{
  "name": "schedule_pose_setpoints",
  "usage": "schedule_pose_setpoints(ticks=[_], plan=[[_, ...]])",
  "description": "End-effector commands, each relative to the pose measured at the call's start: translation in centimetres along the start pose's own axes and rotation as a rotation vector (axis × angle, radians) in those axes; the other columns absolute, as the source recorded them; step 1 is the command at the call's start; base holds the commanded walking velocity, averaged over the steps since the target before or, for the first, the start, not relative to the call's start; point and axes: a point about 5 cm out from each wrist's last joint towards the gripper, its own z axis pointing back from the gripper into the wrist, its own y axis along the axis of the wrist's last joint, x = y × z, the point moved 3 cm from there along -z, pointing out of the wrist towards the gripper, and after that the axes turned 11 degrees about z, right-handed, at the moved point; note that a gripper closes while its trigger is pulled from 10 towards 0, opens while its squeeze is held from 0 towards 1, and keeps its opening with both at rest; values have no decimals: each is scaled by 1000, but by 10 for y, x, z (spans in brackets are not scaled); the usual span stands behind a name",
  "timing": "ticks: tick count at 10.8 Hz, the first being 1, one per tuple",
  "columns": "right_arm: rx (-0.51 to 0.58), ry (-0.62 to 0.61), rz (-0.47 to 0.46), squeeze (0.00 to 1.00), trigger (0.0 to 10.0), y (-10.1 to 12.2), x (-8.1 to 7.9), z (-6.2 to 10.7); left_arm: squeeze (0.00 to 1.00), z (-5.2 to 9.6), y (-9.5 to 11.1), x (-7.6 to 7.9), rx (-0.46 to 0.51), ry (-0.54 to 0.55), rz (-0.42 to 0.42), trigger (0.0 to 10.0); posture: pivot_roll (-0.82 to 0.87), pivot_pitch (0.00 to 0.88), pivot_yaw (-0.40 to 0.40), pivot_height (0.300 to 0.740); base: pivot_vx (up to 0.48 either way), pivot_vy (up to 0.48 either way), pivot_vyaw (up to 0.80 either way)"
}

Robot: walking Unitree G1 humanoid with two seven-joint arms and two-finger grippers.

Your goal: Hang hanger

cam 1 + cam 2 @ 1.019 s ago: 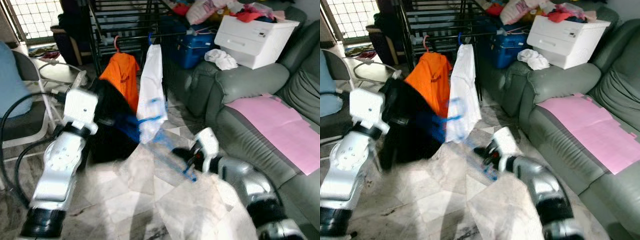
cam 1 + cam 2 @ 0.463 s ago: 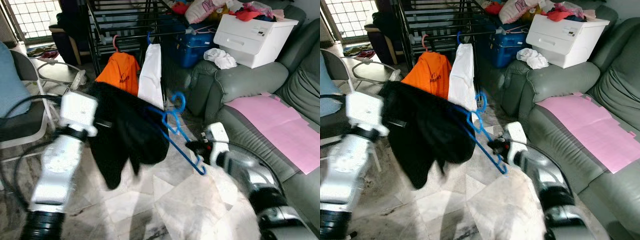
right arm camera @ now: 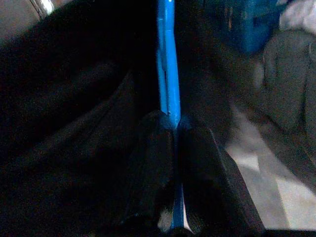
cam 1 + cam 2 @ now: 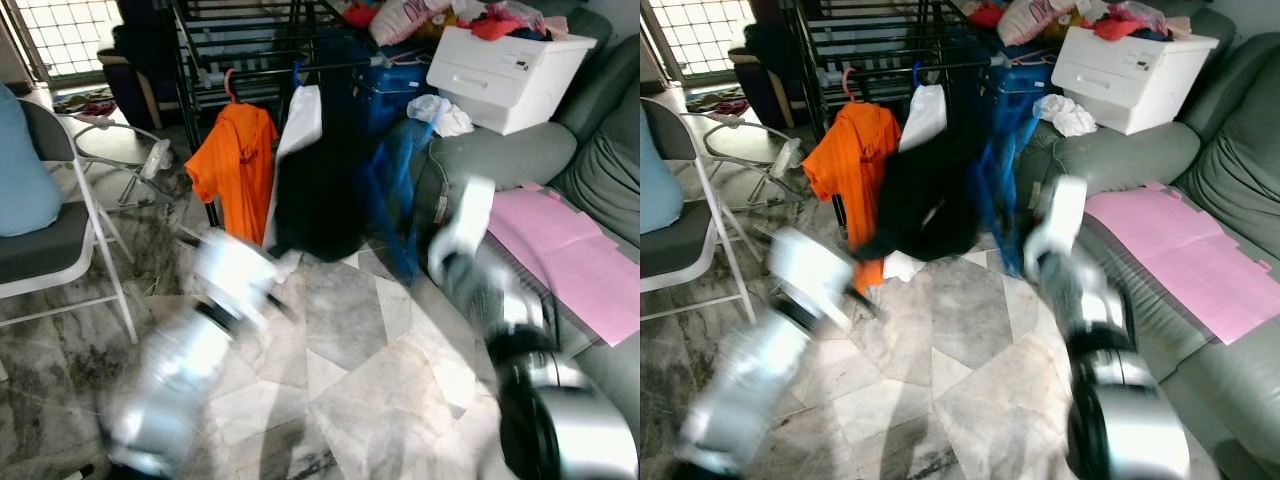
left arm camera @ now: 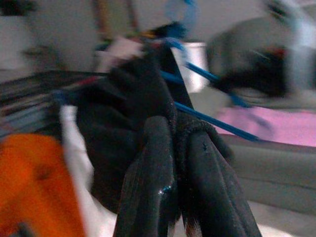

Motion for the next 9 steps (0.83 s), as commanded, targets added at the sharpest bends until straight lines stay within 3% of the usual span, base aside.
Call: schedule_pose_setpoints(ticks=[1, 3, 4, 5, 6, 7, 8, 9], plan=[[69, -42, -41, 0, 10000, 17, 1, -6, 0, 2, 0, 16, -16, -87, 20, 10000, 46, 0, -40, 740, 0, 0, 0], [132, 15, -109, 0, 10000, 39, -28, -21, 0, 4, -16, 38, -78, -152, 44, 10000, 48, 1, -45, 740, 0, 0, 0], [124, 197, -178, 0, 10000, 38, -70, -26, 0, 1, -25, 44, -117, -155, 35, 10000, 50, 0, -47, 740, 0, 0, 0], [101, 401, -123, 0, 10000, 29, -106, -21, 0, -3, -25, 41, -122, -128, 13, 10000, 47, 0, -48, 740, 0, 0, 0], [61, 523, 4, 0, 10000, 7, -127, -11, 0, -7, -19, 25, -83, -30, -19, 10000, 47, 0, -48, 740, 0, 0, 0], [23, 485, 74, 0, 10000, -9, -121, -9, 0, -9, -16, 10, -65, 66, -49, 10000, 47, 3, -48, 740, 0, 0, 0], [-37, 426, 84, 0, 10000, -27, -108, -5, 0, -8, -10, -14, -39, 189, -67, 10000, 45, 9, -46, 740, 0, 0, 0], [-44, 395, 87, 0, 10000, -30, -101, -4, 0, -8, -6, -17, -21, 186, -31, 10000, 43, 8, -42, 740, 0, 0, 0]])
